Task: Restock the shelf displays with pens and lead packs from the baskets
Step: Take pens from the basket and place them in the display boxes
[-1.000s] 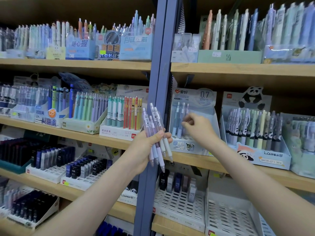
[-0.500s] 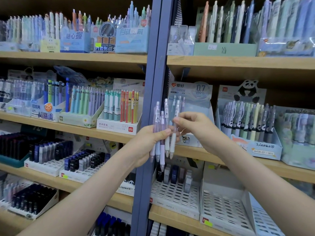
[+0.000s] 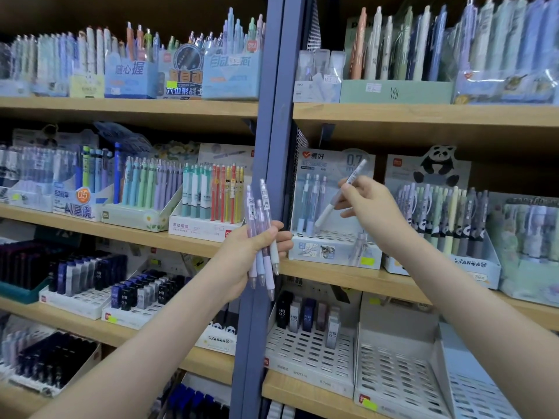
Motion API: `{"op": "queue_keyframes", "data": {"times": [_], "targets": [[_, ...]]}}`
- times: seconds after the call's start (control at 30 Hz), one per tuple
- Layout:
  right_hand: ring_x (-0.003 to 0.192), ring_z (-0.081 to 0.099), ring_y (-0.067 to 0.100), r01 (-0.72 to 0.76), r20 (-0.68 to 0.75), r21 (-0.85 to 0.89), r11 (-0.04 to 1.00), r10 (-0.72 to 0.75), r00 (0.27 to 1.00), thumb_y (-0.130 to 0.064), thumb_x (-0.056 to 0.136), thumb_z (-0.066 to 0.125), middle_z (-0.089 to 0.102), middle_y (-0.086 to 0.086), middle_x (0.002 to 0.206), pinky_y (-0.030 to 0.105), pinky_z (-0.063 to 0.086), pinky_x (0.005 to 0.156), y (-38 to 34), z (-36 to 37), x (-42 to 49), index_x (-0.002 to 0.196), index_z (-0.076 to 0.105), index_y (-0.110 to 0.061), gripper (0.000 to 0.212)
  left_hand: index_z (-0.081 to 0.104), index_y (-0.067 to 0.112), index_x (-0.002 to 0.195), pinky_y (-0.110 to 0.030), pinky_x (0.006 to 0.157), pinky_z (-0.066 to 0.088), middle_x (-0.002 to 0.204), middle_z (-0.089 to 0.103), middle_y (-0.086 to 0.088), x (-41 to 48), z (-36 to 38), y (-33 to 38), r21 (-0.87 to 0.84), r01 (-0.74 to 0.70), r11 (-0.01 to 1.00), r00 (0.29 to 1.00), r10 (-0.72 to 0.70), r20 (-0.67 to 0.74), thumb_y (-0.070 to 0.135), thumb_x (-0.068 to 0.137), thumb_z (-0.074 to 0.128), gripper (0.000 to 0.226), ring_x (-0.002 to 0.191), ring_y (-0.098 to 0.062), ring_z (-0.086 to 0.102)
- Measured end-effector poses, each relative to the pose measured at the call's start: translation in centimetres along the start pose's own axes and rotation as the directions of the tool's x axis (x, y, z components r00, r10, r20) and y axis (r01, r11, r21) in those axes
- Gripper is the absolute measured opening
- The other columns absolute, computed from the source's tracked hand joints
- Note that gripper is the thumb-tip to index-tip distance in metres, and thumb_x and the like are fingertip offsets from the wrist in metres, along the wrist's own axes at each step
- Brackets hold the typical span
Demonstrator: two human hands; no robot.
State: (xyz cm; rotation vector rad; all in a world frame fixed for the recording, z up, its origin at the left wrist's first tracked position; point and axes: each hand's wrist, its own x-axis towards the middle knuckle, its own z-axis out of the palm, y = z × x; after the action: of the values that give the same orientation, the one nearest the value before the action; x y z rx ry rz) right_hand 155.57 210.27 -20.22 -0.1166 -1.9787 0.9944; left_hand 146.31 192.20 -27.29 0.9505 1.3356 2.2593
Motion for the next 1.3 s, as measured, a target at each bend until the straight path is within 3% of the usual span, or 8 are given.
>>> {"op": "queue_keyframes", "data": {"times": [0.27, 0.4, 0.53, 0.73, 0.8, 0.97, 1.13, 1.3], "targets": [[0.078, 0.065, 0.013, -0.026, -0.152, -0.107, 0.994, 0.010, 0.988, -0.019, 0.100, 0.046, 0.068, 0.004, 0.084, 0.026, 0.054, 0.072, 1.3, -0.7, 1.6, 0.104, 0.058, -0.011, 0.016, 0.060, 0.007, 0.106, -0.026, 0.074, 0.059, 0.088, 0.073, -0.007, 0.2, 0.1, -0.2, 0.014, -0.019, 1.000, 0.999, 0.019, 0.032, 0.009, 0.096, 0.052, 0.013, 0.081, -0.016, 0.071], [0.074, 0.064, 0.015, -0.089, -0.107, -0.184, 0.979, 0.070, 0.992, -0.015, 0.100, 0.045, 0.066, 0.004, 0.079, 0.025, 0.055, 0.072, 2.2, -0.2, 3.0, 0.101, 0.059, -0.007, 0.016, 0.061, 0.008, 0.104, -0.026, 0.073, 0.059, 0.086, 0.073, -0.006, 0.5, 0.4, -0.1, -0.015, -0.028, 0.999, 0.998, 0.029, 0.048, 0.009, 0.096, 0.052, 0.012, 0.081, -0.016, 0.072], [0.078, 0.066, 0.021, -0.095, -0.065, -0.242, 0.966, 0.082, 0.995, -0.014, 0.099, 0.046, 0.065, 0.005, 0.076, 0.037, 0.056, 0.084, 2.2, 0.3, 4.2, 0.091, 0.056, -0.012, 0.014, 0.061, 0.008, 0.104, -0.026, 0.073, 0.059, 0.086, 0.073, -0.006, 0.6, 0.5, 0.0, -0.032, -0.037, 0.999, 0.998, 0.039, 0.057, 0.008, 0.096, 0.052, 0.012, 0.081, -0.016, 0.071], [0.080, 0.067, 0.024, -0.085, -0.042, -0.316, 0.945, 0.076, 0.996, -0.014, 0.097, 0.047, 0.068, 0.009, 0.077, 0.044, 0.055, 0.086, 2.3, 0.3, 4.9, 0.083, 0.058, -0.012, 0.018, 0.061, 0.008, 0.103, -0.024, 0.069, 0.059, 0.082, 0.074, -0.003, 0.5, 0.1, -0.1, -0.027, -0.045, 0.999, 0.998, 0.046, 0.050, 0.008, 0.096, 0.051, 0.012, 0.079, -0.015, 0.072], [0.081, 0.068, 0.024, -0.096, -0.022, -0.331, 0.939, 0.094, 0.995, -0.013, 0.097, 0.047, 0.068, 0.007, 0.077, 0.044, 0.055, 0.086, 2.6, 0.5, 4.9, 0.090, 0.061, -0.007, 0.017, 0.061, 0.008, 0.103, -0.024, 0.069, 0.059, 0.081, 0.074, -0.003, 0.5, 0.0, -0.2, -0.032, -0.044, 0.999, 0.998, 0.045, 0.049, 0.008, 0.096, 0.051, 0.012, 0.079, -0.015, 0.072], [0.079, 0.069, 0.021, -0.131, 0.024, -0.338, 0.932, 0.148, 0.989, -0.016, 0.098, 0.049, 0.069, 0.004, 0.075, 0.041, 0.055, 0.088, 3.0, 1.0, 5.1, 0.078, 0.058, -0.013, 0.022, 0.062, 0.008, 0.103, -0.024, 0.068, 0.059, 0.082, 0.074, -0.004, 0.6, -0.1, -0.1, -0.045, -0.043, 0.998, 0.998, 0.045, 0.049, 0.008, 0.095, 0.051, 0.013, 0.079, -0.015, 0.072], [0.080, 0.069, 0.022, -0.199, 0.046, -0.296, 0.934, 0.222, 0.974, -0.020, 0.097, 0.054, 0.070, 0.011, 0.086, 0.036, 0.057, 0.083, 2.6, 1.4, 5.6, 0.094, 0.061, -0.007, 0.015, 0.062, 0.008, 0.102, -0.024, 0.069, 0.059, 0.081, 0.074, -0.004, 0.6, -0.2, 0.0, -0.052, -0.050, 0.997, 0.997, 0.053, 0.064, 0.008, 0.096, 0.051, 0.013, 0.079, -0.015, 0.072], [0.078, 0.067, 0.021, -0.206, 0.109, -0.361, 0.909, 0.261, 0.959, -0.019, 0.094, 0.059, 0.067, 0.010, 0.083, 0.033, 0.057, 0.078, 2.2, 1.7, 5.7, 0.091, 0.060, -0.009, 0.011, 0.061, 0.007, 0.102, -0.024, 0.066, 0.058, 0.081, 0.073, -0.004, 0.6, -0.3, -0.1, -0.052, -0.050, 0.997, 0.995, 0.054, 0.086, 0.008, 0.095, 0.051, 0.013, 0.077, -0.015, 0.071]]}}
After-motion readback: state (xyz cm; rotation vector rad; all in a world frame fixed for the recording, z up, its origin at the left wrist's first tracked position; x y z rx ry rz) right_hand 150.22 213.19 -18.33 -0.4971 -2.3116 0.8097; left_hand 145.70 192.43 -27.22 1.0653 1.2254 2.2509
